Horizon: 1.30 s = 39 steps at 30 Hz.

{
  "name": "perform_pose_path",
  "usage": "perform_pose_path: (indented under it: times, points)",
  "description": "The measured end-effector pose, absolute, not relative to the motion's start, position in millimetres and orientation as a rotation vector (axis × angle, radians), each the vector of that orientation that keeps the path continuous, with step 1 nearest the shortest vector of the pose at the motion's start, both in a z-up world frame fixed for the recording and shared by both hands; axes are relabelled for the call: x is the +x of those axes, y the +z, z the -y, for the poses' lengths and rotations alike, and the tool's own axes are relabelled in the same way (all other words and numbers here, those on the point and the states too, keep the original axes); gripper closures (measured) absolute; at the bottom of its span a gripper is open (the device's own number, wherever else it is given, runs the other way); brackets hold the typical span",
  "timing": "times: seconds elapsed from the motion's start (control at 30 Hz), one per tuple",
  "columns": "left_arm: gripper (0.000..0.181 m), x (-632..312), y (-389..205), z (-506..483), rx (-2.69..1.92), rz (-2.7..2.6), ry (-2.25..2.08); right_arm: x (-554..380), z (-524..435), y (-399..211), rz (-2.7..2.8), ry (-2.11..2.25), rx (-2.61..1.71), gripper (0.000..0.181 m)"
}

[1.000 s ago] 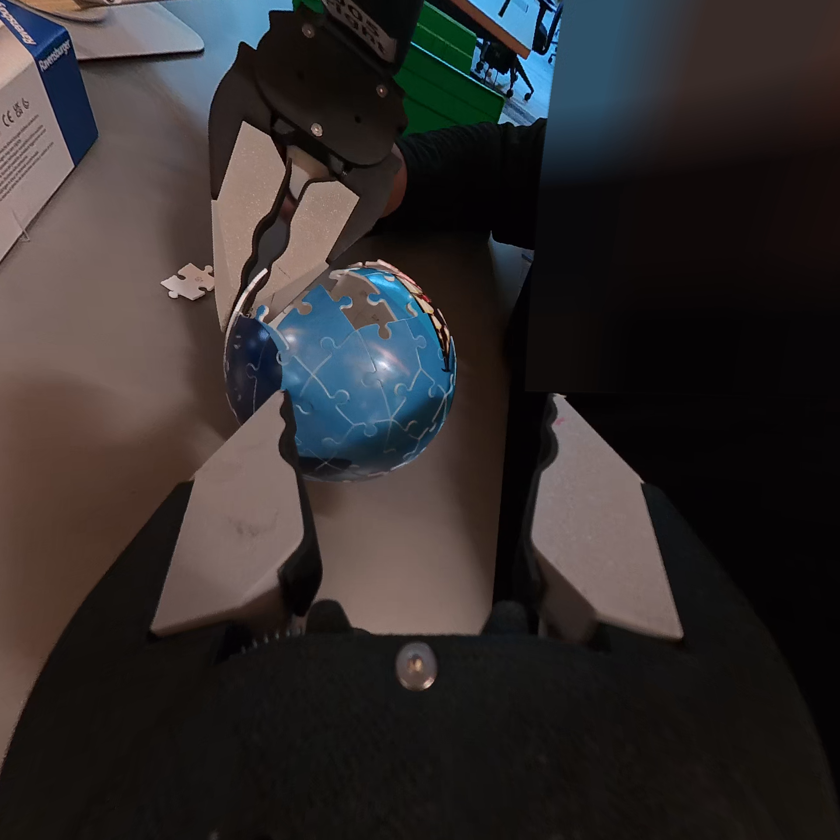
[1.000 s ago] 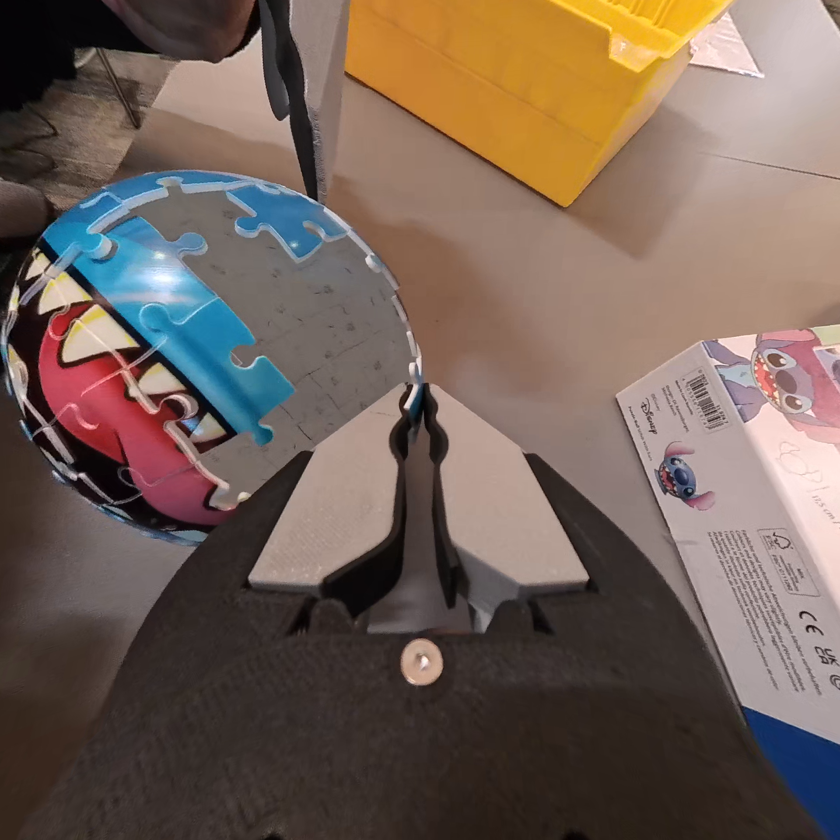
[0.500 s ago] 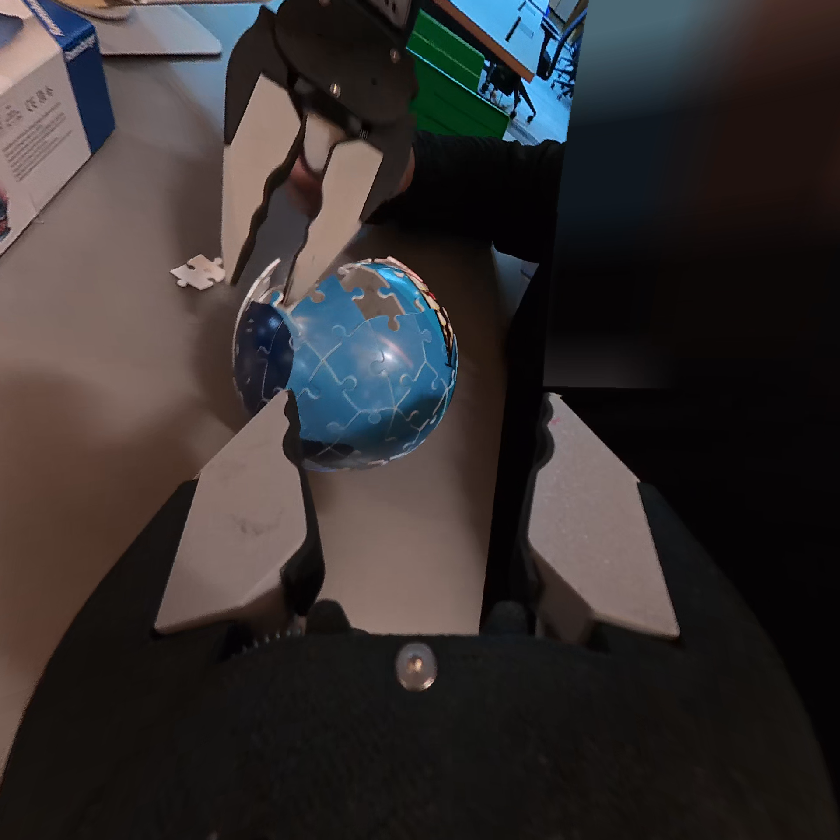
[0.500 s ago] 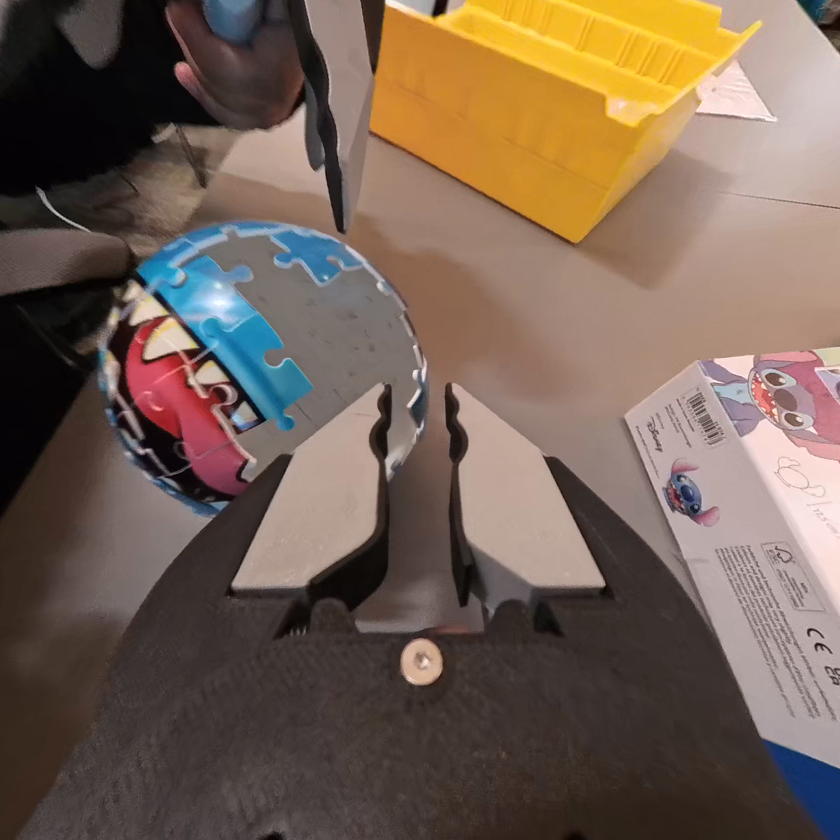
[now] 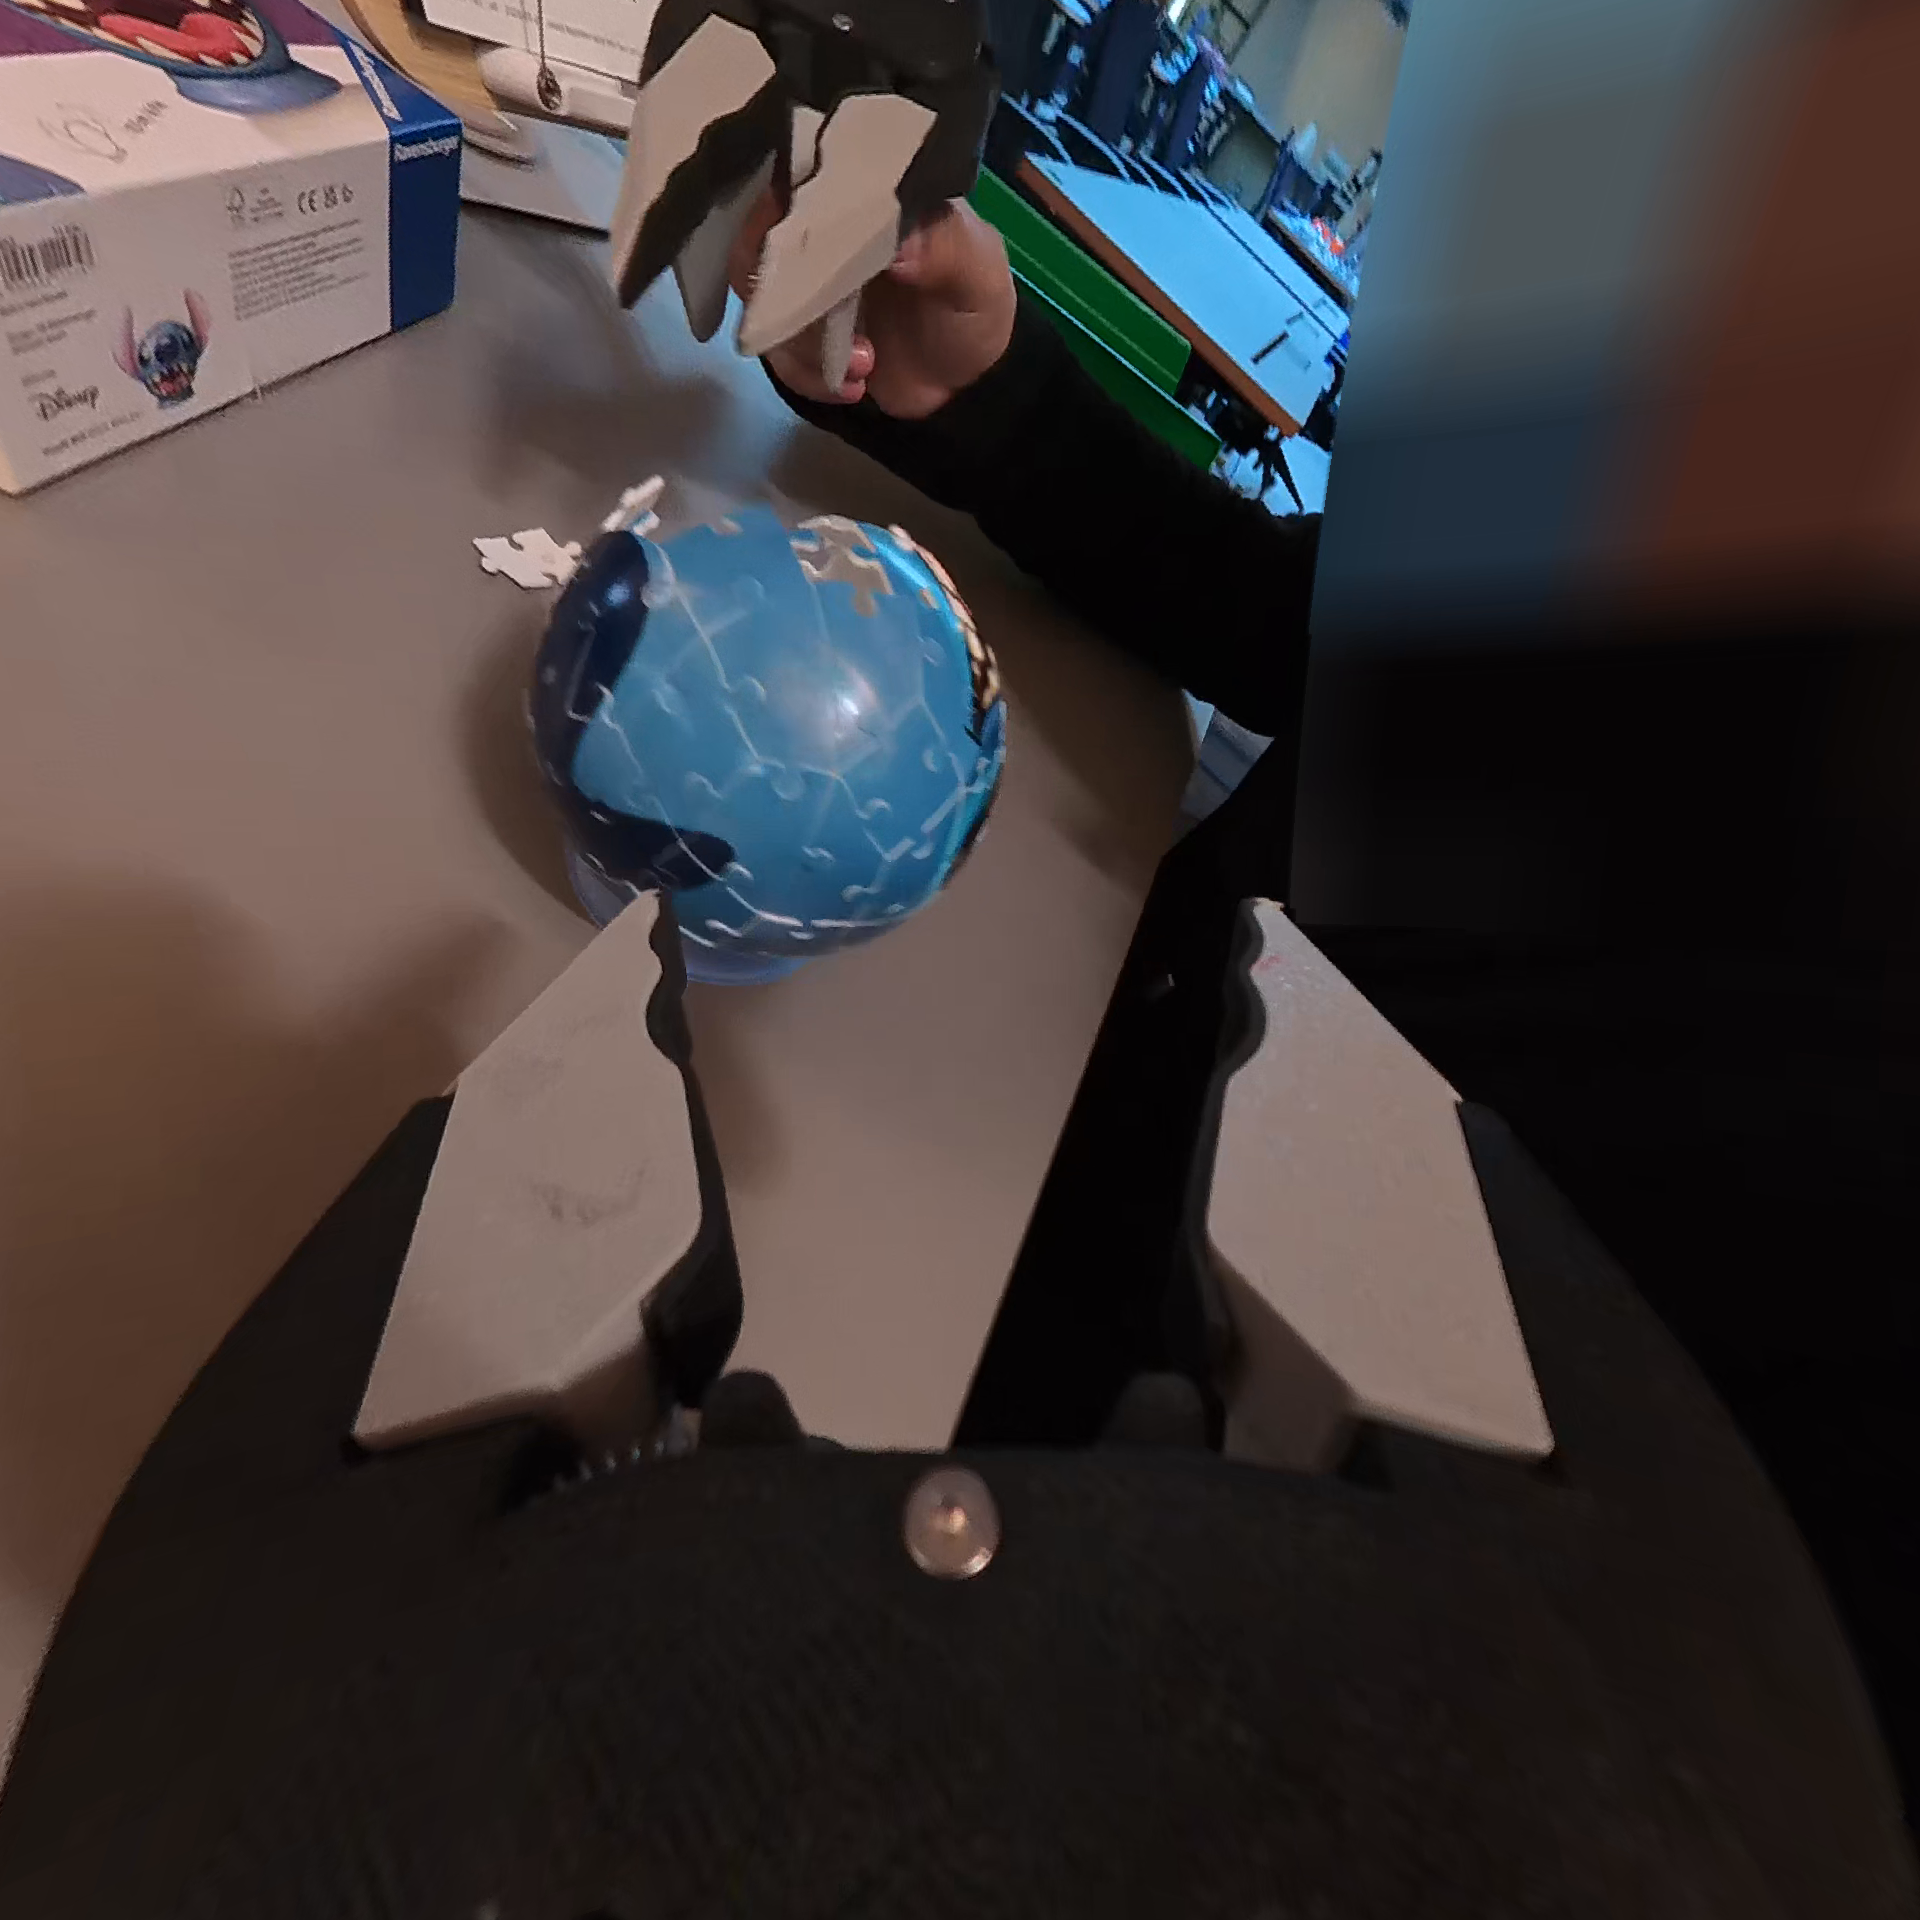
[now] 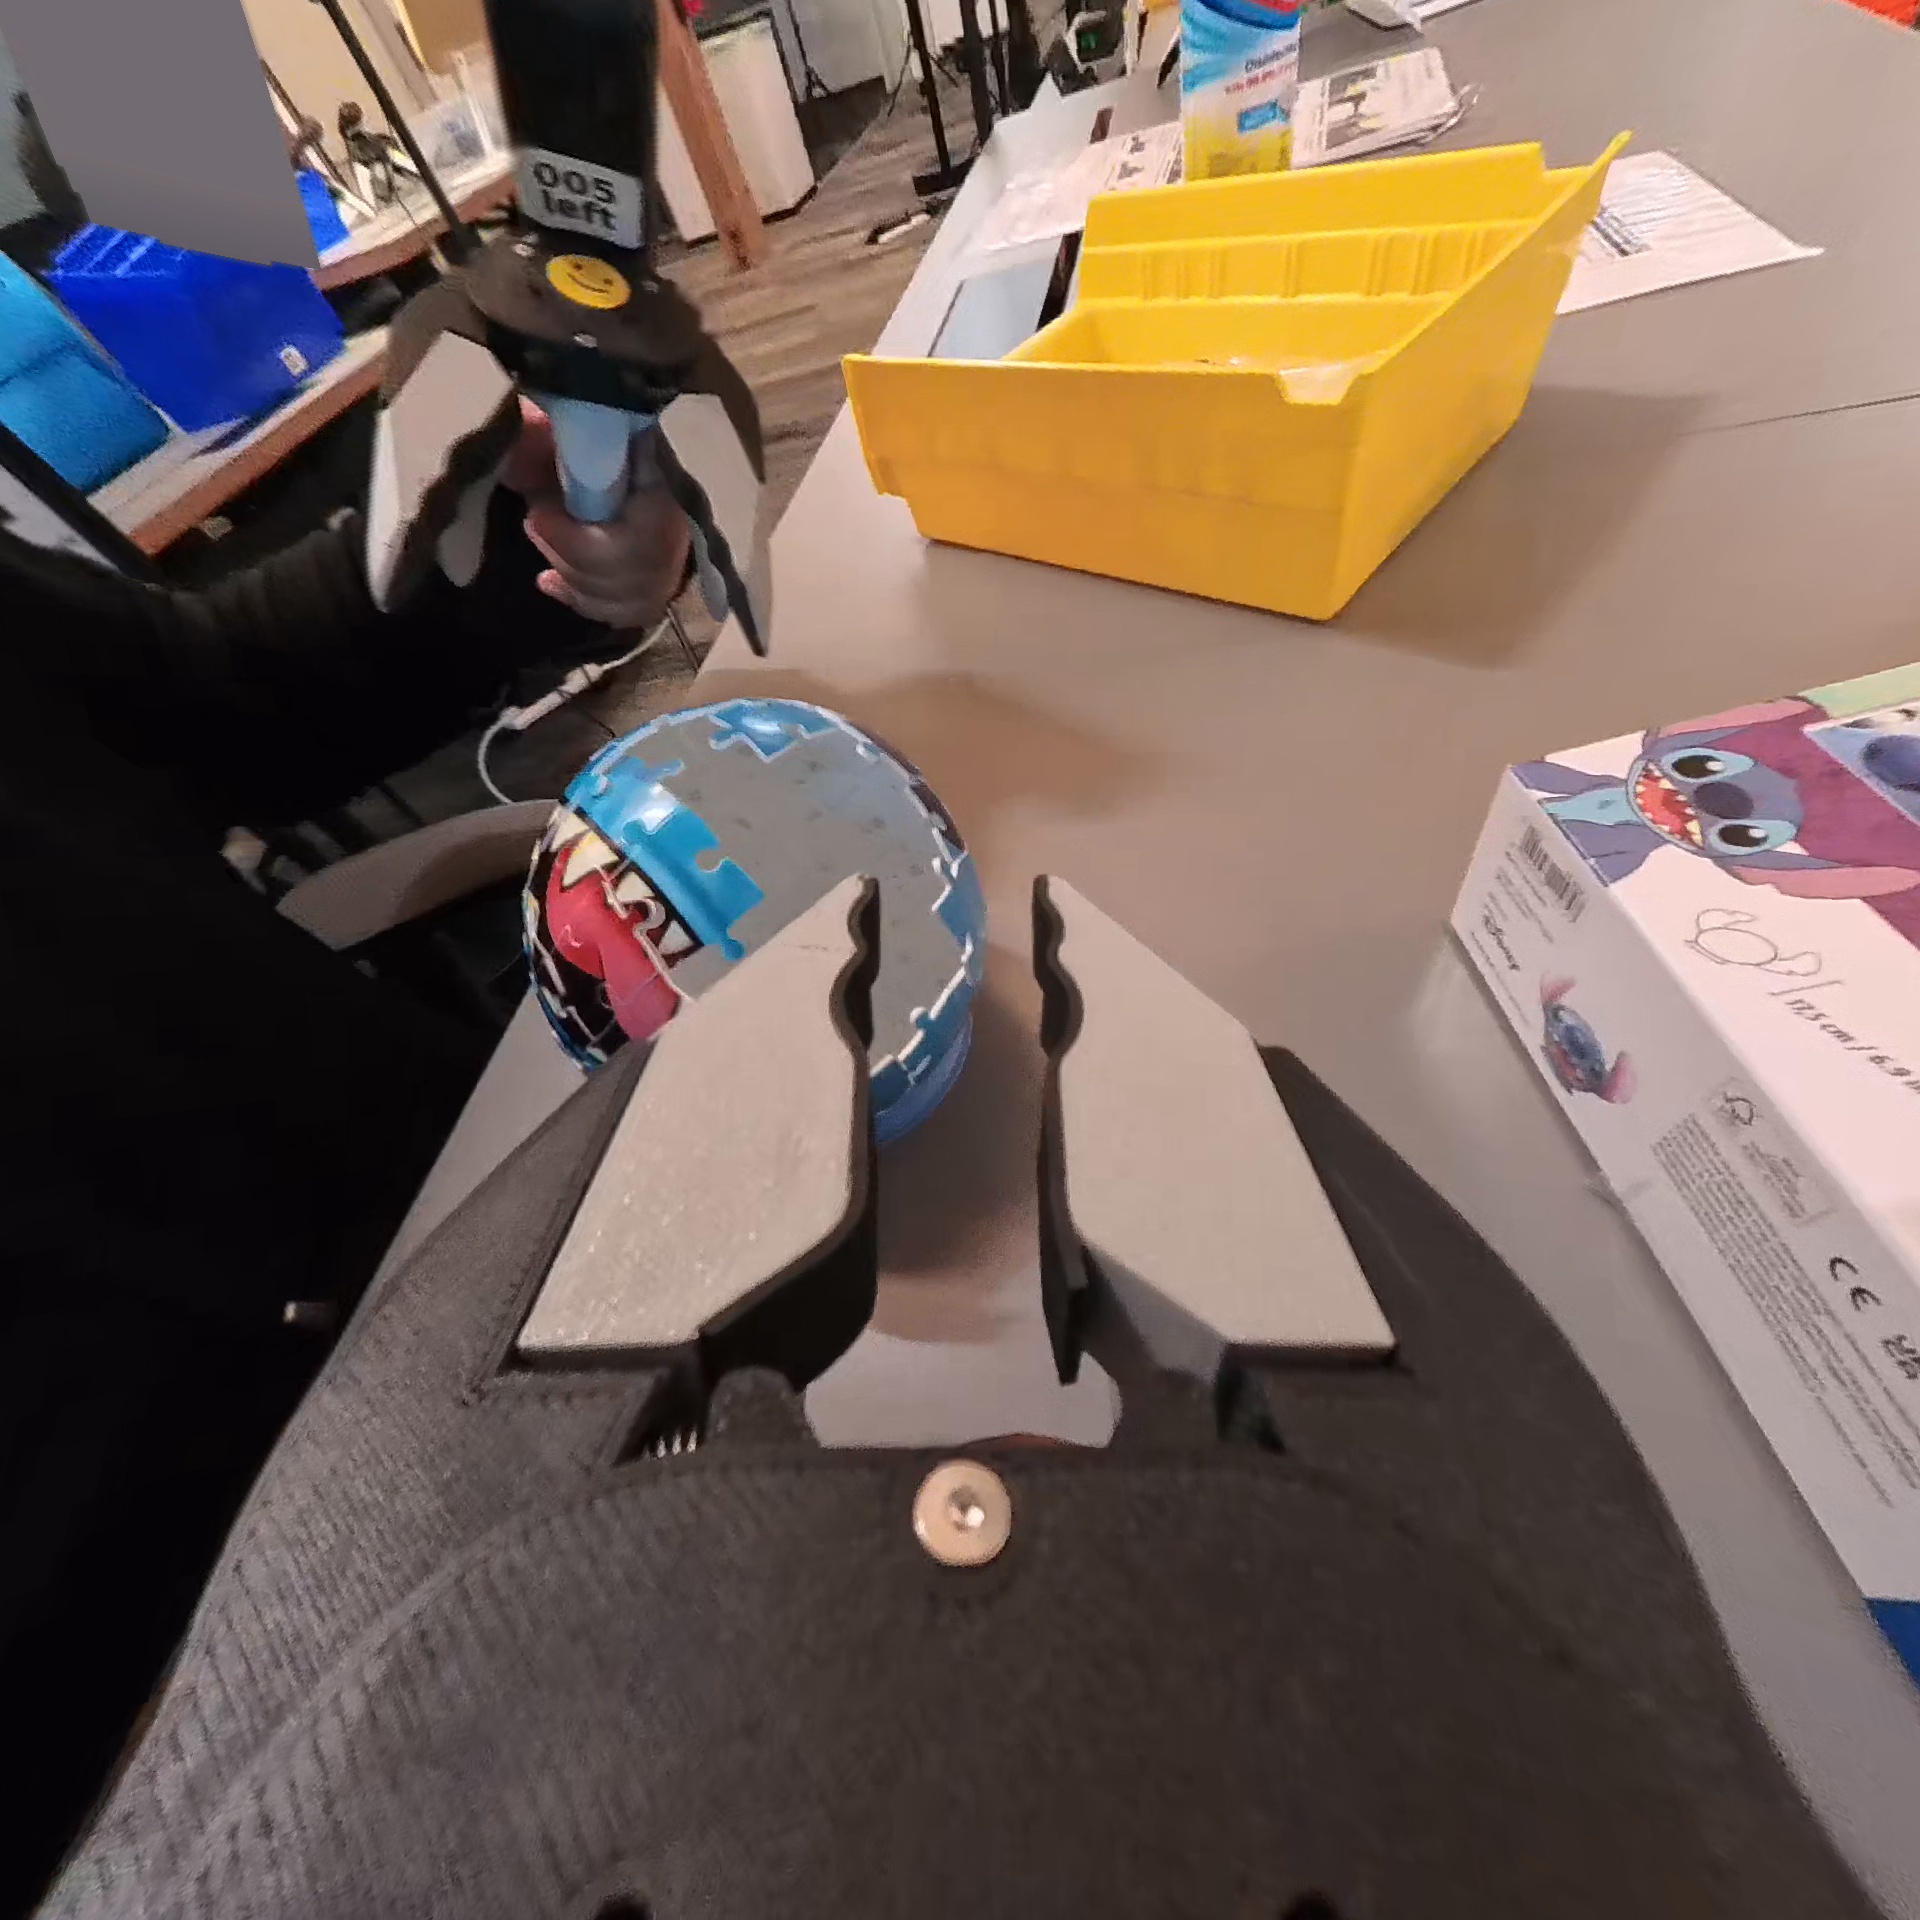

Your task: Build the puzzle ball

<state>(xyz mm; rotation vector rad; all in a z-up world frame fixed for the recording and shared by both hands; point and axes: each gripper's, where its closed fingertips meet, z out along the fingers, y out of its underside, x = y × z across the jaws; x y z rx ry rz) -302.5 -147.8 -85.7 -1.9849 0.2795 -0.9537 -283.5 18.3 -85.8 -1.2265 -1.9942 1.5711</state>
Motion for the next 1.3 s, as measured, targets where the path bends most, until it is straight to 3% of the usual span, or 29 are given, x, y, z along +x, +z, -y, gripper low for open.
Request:
perform_pose_path:
  times: [0.3, 0.8, 1.3]
  points:
    - [0.079, -285.8, -84.5, 160.3, -1.975, -0.261, -0.946, -290.7, 0.5, -128.8, 2.122, 1.428, -1.282, 0.152]
    - [0.08, -284.8, -84.2, 152.2, -1.986, -0.316, -0.971, -294.0, 5.4, -131.1, 2.179, 1.427, -1.279, 0.16]
    - [0.08, -277.1, -86.6, 151.6, -1.982, -0.361, -0.978, -298.8, 8.5, -158.3, 2.269, 0.885, -1.273, 0.178]
